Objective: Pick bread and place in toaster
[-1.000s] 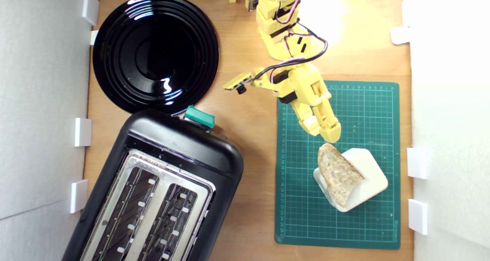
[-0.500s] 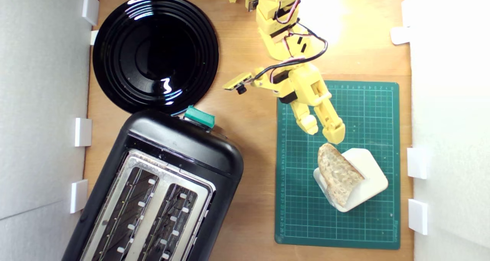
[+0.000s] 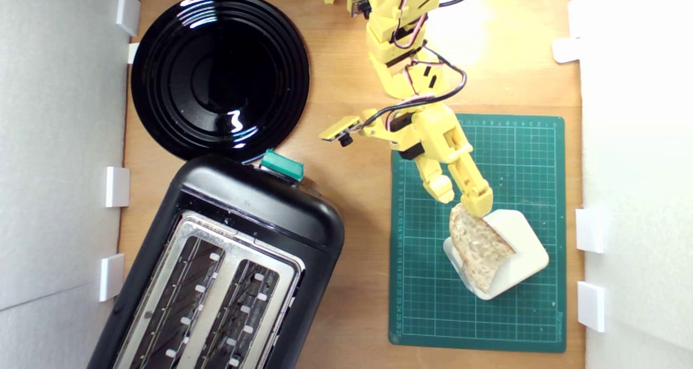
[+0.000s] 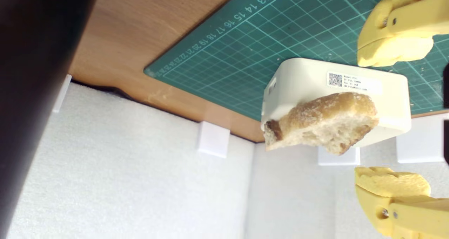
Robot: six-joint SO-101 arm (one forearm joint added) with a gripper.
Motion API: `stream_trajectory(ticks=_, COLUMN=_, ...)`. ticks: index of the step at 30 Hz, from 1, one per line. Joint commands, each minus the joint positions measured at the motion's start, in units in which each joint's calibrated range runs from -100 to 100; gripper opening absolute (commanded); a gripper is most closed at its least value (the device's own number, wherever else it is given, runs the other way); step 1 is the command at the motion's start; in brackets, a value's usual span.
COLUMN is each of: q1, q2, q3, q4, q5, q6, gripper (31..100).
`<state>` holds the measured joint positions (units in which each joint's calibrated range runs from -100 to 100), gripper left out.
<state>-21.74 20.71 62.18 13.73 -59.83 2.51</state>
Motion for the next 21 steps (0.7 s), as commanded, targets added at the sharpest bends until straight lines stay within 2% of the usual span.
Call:
stream_trajectory(ticks=1, q1=-0.3, q2=-0.5, q3=-3.6, q4=-0.6, q5=-1.6, q6=0.0, gripper=91.6)
stream_trajectory(ticks=21, q1=-0.5, q2=6.5, q3=-13.0, q4=-0.6, q5=-1.5, q6=0.2, gripper=91.5)
